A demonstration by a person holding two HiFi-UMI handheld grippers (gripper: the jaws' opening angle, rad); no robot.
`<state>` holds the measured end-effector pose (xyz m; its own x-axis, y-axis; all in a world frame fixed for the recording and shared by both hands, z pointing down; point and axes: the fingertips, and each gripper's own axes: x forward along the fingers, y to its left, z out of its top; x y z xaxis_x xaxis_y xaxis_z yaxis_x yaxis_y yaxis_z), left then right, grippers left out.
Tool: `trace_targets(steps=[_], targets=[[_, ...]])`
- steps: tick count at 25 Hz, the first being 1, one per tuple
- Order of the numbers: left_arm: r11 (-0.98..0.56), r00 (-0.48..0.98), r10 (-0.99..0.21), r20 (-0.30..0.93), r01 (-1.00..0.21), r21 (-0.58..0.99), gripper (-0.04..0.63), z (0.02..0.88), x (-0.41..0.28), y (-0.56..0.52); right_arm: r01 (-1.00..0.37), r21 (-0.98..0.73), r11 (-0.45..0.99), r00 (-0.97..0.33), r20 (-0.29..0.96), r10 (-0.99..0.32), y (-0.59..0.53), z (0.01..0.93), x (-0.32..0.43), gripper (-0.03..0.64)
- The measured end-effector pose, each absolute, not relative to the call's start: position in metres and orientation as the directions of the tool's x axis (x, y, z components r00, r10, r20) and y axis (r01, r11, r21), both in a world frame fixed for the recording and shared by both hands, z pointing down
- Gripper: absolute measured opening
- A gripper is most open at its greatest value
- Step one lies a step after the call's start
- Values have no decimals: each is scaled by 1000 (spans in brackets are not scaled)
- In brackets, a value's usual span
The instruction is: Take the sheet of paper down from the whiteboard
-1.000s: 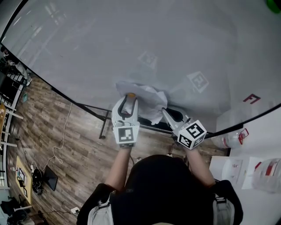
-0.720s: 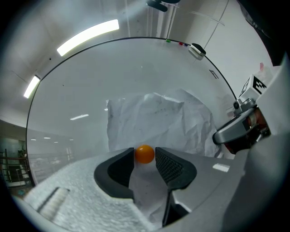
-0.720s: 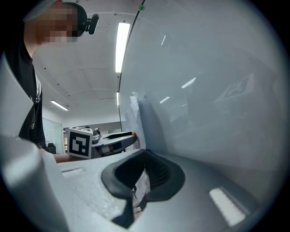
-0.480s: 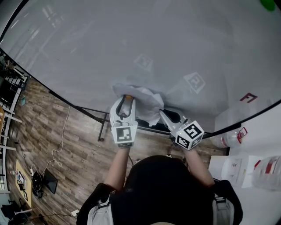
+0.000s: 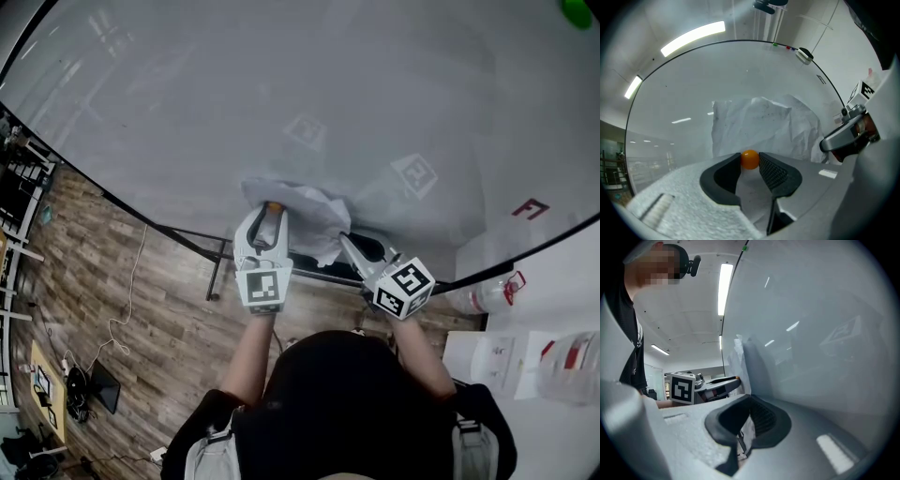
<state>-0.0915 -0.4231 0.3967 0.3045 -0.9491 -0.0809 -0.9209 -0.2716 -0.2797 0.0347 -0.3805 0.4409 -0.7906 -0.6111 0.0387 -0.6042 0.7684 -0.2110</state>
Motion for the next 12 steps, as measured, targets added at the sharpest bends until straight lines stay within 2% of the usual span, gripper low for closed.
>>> trace_targets(steps=[12], targets=[[-290, 318, -945, -72, -921, -261, 133, 406, -99, -407, -601, -237, 763, -792, 42, -610, -374, 443, 27, 3]])
